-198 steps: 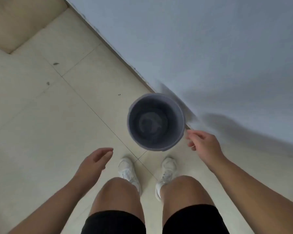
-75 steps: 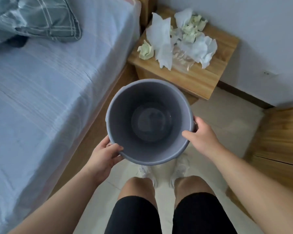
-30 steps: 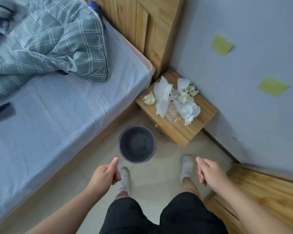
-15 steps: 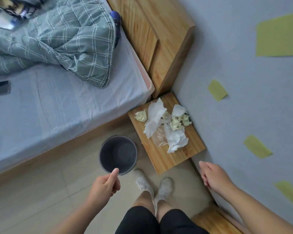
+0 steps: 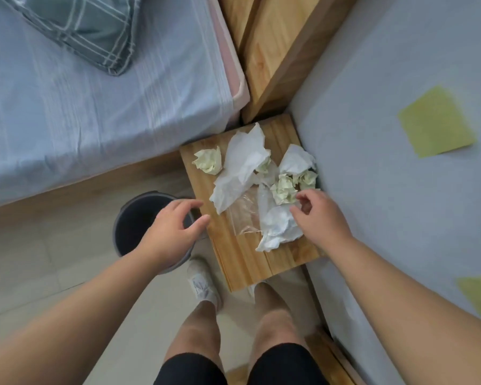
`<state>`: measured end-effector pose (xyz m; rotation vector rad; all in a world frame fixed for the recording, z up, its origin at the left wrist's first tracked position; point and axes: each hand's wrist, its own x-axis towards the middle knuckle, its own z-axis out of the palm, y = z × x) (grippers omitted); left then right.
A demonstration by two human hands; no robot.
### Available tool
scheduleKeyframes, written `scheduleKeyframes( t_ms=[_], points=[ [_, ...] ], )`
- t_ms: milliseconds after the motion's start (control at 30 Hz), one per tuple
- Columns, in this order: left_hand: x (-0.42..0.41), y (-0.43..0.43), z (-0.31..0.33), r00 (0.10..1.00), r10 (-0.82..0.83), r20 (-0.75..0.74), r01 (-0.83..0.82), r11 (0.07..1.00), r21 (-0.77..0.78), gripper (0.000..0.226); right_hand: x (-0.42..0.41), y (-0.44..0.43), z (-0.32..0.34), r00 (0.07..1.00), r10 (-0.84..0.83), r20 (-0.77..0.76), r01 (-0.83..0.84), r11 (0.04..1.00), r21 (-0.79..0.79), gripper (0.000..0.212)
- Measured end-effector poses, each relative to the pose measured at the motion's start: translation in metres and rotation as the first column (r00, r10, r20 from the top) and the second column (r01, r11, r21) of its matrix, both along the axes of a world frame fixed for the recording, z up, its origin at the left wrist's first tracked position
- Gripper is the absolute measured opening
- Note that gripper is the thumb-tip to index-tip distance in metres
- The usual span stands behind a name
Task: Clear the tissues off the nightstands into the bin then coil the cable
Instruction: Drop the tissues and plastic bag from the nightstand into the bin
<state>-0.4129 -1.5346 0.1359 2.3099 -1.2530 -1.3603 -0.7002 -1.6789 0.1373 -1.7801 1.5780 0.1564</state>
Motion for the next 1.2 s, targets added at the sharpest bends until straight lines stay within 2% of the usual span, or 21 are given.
scheduleKeyframes(
  t_ms=[133,200,300,400,500,667,867,1033,1133,1200],
  points=[
    [-0.012,-0.043,-0.031,0.982,0.024,0.186,0.002,0.990,-0.138,0.065,0.007,-0.021,-0.044,0.996,0.093,-0.009,-0.094,0.991,-0.095,0.052],
    [-0.017,-0.067,-0.046,0.968,0.045,0.248,-0.006,0.988,-0.152,0.075,0.014,-0.027,-0.061,0.991,0.127,-0.032,-0.130,0.984,-0.122,0.065],
    [-0.018,-0.096,-0.067,0.955,0.051,0.292,-0.012,0.991,-0.134,0.084,0.022,-0.028,-0.084,0.980,0.175,-0.098,-0.183,0.980,-0.079,0.079],
    [-0.016,-0.111,-0.091,0.944,-0.023,0.328,0.059,0.993,-0.102,0.073,0.023,-0.028,-0.099,0.962,0.230,-0.149,-0.241,0.968,-0.065,0.067],
    [-0.007,-0.113,-0.106,0.927,-0.083,0.366,0.116,0.991,-0.068,0.058,0.019,-0.030,-0.101,0.966,0.234,-0.107,-0.245,0.964,-0.106,0.055],
    [0.006,-0.095,-0.098,0.962,0.046,0.268,0.002,0.984,-0.176,0.042,0.014,-0.031,-0.082,0.986,0.168,-0.022,-0.169,0.966,-0.193,0.050],
    [0.018,-0.053,-0.051,0.950,0.311,0.012,-0.289,0.896,-0.336,0.036,0.016,-0.023,-0.044,0.997,0.068,0.030,-0.060,0.975,-0.214,0.043],
    [0.020,0.007,-0.029,0.798,0.564,-0.214,-0.603,0.737,-0.304,0.031,0.055,0.002,-0.003,0.962,0.046,0.270,0.006,0.982,-0.188,0.037],
    [0.023,0.057,-0.030,0.640,0.719,-0.272,-0.769,0.595,-0.236,0.028,0.106,0.043,-0.001,0.906,0.115,0.407,-0.100,0.993,-0.057,0.034],
    [0.027,0.099,-0.042,0.522,0.806,-0.279,-0.853,0.497,-0.159,0.027,0.141,0.071,-0.013,0.889,0.164,0.428,-0.177,0.984,-0.010,0.036]
  ],
)
